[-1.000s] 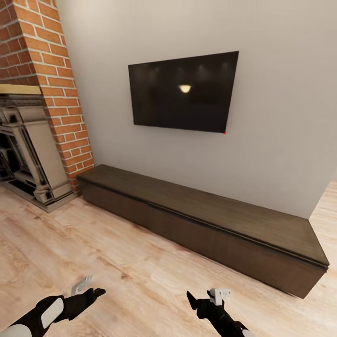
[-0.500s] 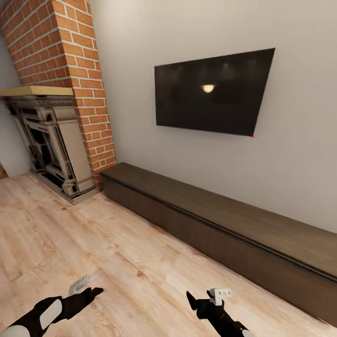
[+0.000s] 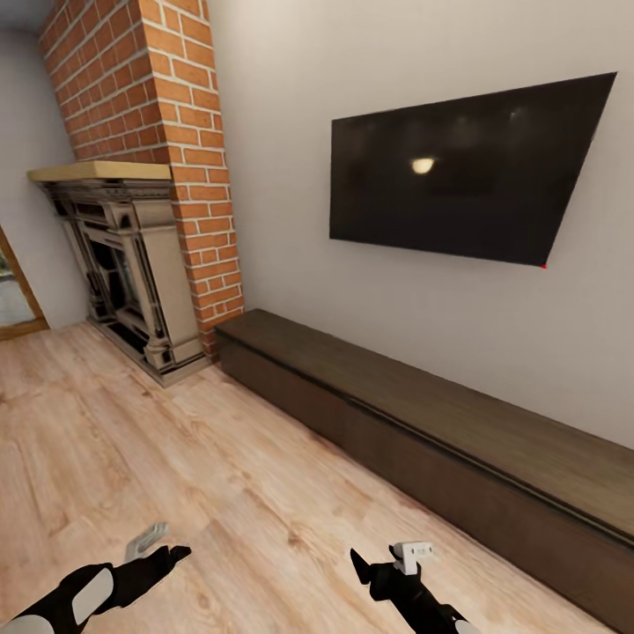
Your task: Place each of the two pumpkins and all three candles from the living room inside a cabinet in the living room (use any cabinet), then make sure every cabinet is closed, and position the cauldron so it is next to a table in the living room.
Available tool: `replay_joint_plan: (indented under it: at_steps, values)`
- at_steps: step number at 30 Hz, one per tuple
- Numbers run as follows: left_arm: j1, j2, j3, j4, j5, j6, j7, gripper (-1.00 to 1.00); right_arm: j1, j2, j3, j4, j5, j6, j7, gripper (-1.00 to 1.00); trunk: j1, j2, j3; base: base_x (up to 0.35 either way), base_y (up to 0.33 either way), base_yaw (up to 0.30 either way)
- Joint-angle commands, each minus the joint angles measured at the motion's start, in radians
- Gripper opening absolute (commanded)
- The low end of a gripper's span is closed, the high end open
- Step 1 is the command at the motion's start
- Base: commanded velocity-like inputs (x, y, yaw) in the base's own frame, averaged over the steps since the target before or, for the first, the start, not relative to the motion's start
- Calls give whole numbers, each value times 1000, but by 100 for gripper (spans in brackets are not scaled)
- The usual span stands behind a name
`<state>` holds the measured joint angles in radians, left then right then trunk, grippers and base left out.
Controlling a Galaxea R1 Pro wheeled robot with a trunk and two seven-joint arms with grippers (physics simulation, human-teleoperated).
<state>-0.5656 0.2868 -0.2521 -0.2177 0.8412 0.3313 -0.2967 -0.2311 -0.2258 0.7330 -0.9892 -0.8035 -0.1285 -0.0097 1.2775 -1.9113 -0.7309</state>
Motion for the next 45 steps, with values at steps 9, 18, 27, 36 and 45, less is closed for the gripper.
replay_joint_plan:
  at_steps: [9,18,27,36,45]
  values:
    - [0,0,-6,0,8,3,-1,100,-1,-1,5,0,-10,-5,-1,100,0,0,-1,245,258,269]
    - [0,0,-6,0,8,3,-1,100,-2,-1,6,0,-10,-5,-1,100,0,0,-1,245,258,275]
    - [0,-1,-6,-1,7,3,-1,100,-2,-1,47,0,-10,-5,-6,100,0,0,-1,271,230,275]
    - [0,-1,-7,-1,7,3,0,100,-1,-1,60,1,-9,-6,-9,100,0,0,-1,301,167,275]
    - [0,0,-6,0,7,3,1,100,-2,-1,60,0,-9,-6,-9,100,0,0,-1,309,149,275]
